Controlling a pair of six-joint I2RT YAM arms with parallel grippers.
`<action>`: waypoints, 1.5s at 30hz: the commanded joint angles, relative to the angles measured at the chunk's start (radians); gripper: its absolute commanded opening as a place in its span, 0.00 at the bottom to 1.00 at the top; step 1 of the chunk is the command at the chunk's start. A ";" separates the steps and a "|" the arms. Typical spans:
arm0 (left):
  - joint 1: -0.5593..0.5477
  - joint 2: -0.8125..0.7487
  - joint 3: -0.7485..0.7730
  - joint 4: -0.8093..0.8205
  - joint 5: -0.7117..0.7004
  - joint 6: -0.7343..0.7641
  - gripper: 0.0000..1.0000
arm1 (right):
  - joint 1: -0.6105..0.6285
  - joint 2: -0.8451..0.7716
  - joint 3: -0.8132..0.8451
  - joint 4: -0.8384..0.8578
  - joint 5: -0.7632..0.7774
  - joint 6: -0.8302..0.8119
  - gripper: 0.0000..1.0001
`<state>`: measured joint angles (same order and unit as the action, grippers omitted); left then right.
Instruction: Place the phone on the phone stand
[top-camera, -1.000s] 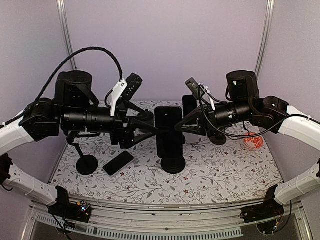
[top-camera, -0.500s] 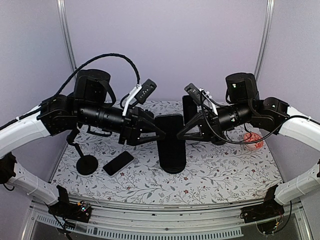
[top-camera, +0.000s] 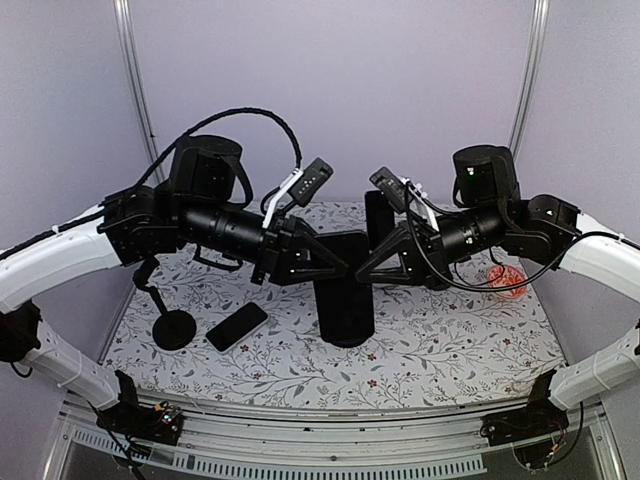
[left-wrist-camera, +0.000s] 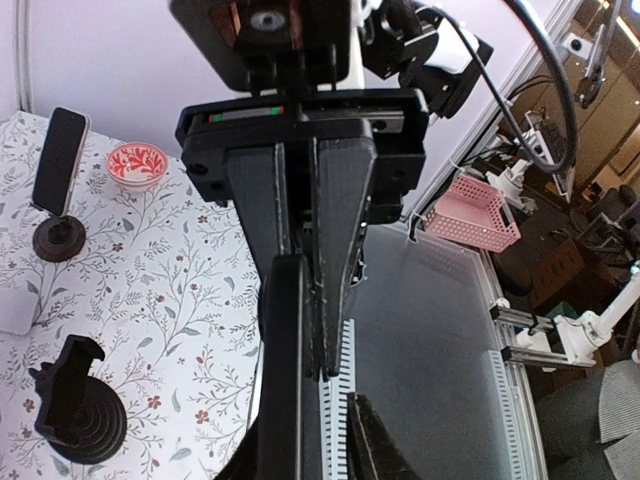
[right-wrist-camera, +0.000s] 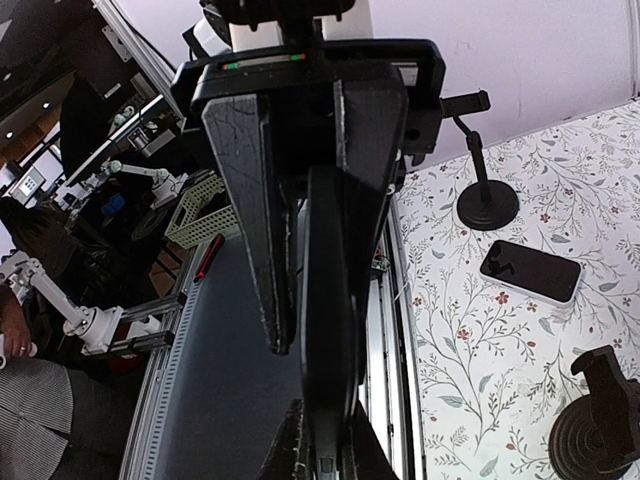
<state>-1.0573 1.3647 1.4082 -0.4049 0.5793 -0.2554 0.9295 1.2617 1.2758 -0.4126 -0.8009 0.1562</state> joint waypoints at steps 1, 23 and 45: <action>0.010 0.018 0.036 0.039 0.090 0.018 0.17 | 0.003 -0.025 0.022 0.032 0.006 0.005 0.00; 0.141 0.006 0.143 -0.220 0.132 0.199 0.00 | -0.242 -0.102 -0.180 -0.003 0.126 -0.001 0.67; 0.239 -0.065 0.126 -0.274 0.160 0.237 0.00 | -0.250 0.171 -0.146 0.017 0.031 -0.218 0.67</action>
<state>-0.8364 1.3319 1.5360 -0.7021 0.7189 -0.0288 0.6842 1.4258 1.0927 -0.4206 -0.6907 -0.0086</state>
